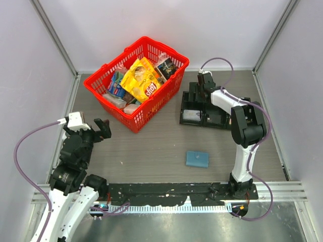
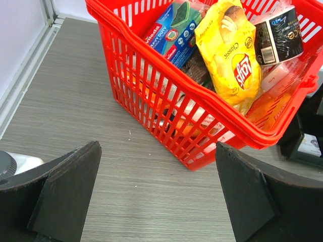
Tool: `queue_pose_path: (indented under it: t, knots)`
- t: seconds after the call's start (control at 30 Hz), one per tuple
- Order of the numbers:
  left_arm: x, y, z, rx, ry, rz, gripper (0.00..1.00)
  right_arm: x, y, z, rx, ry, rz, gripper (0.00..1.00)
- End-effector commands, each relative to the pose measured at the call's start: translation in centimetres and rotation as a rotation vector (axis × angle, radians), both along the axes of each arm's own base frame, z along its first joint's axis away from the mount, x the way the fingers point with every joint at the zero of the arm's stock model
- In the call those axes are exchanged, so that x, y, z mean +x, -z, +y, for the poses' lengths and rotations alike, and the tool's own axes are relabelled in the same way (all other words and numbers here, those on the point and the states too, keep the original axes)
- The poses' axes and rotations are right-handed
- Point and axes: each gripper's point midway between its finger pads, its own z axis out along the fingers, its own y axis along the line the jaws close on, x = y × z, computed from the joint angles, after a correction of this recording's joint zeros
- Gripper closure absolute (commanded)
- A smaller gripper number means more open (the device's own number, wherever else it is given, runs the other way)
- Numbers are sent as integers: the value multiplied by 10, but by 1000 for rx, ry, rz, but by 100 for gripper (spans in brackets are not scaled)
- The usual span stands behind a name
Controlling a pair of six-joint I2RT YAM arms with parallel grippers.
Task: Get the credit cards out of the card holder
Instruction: Move the storage box to the center of the board, then move the card holder to the center of the board.
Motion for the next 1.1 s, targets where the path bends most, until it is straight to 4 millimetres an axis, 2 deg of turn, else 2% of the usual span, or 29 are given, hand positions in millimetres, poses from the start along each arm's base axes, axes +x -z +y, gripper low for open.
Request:
queue_pose_path:
  t: [0.0, 0.13, 0.17, 0.2, 0.23, 0.27, 0.3, 0.33, 0.43, 0.47, 0.5, 0.53, 0.57, 0.6, 0.63, 0.67, 0.7, 0.73, 0.77, 0.8, 0.9, 0.93, 1.07]
  knots:
    - [4, -3, 1, 14, -11, -13, 0, 42, -53, -8, -5, 30, -161, 7]
    - [4, -4, 2, 7, -14, -15, 1, 38, -82, -8, -2, 6, -184, 7]
    - [4, -5, 2, 4, -16, -19, 1, 34, -94, -7, 15, -4, -199, 7]
    - [4, -5, 1, -4, -14, -21, 0, 25, -96, -5, 22, -11, -188, 7]
    - [4, -6, 1, -18, -19, -24, 0, 17, -113, -1, 40, -31, -207, 7]
    - [4, -8, -1, -29, -10, -32, 0, 2, -106, 1, 42, -36, -166, 7]
    - [4, -7, -3, -32, 0, -33, 0, -8, -125, 4, 72, -51, -190, 7]
    - [4, -8, -5, -41, 10, -37, 1, -25, -111, 6, 90, -59, -144, 6]
    - [6, -11, -12, -56, 46, -45, 0, -76, -114, 7, 164, -92, -133, 6]
    - [6, -12, -16, -57, 63, -47, 0, -92, -127, 3, 177, -90, -156, 7]
    - [6, -13, -16, -58, 67, -50, 0, -108, -118, 0, 177, -84, -130, 7]
    - [5, -13, -19, -61, 85, -49, 0, -125, -122, 4, 211, -110, -122, 7]
    - [4, -15, -24, -63, 114, -52, 0, -141, -111, 2, 210, -114, -92, 6]
    - [3, -17, -26, -63, 130, -59, 0, -154, -116, 4, 230, -123, -94, 6]
    - [2, -20, -31, -63, 161, -76, 0, -169, -103, 2, 231, -124, -58, 6]
    - [1, -22, -37, -69, 192, -92, 0, -183, -106, 6, 266, -138, -49, 7]
    - [-1, -26, -41, -78, 219, -116, 0, -196, -91, 5, 286, -120, -2, 6]
    - [-3, -29, -47, -87, 252, -131, 0, -210, -93, 8, 313, -125, 5, 7]
    - [-6, -34, -52, -95, 285, -156, 0, -223, -76, 7, 328, -108, 51, 7]
    - [-9, -40, -57, -103, 322, -178, 0, -234, -75, 8, 345, -109, 56, 6]
    - [-15, -57, -70, -129, 398, -215, 0, -263, -46, 10, 386, -74, 139, 7]
    - [-16, -62, -73, -138, 414, -217, 0, -269, -44, 15, 414, -86, 157, 7]
    - [-9, -68, -92, -189, 487, -156, 0, -293, -14, 22, 410, -74, 259, 7]
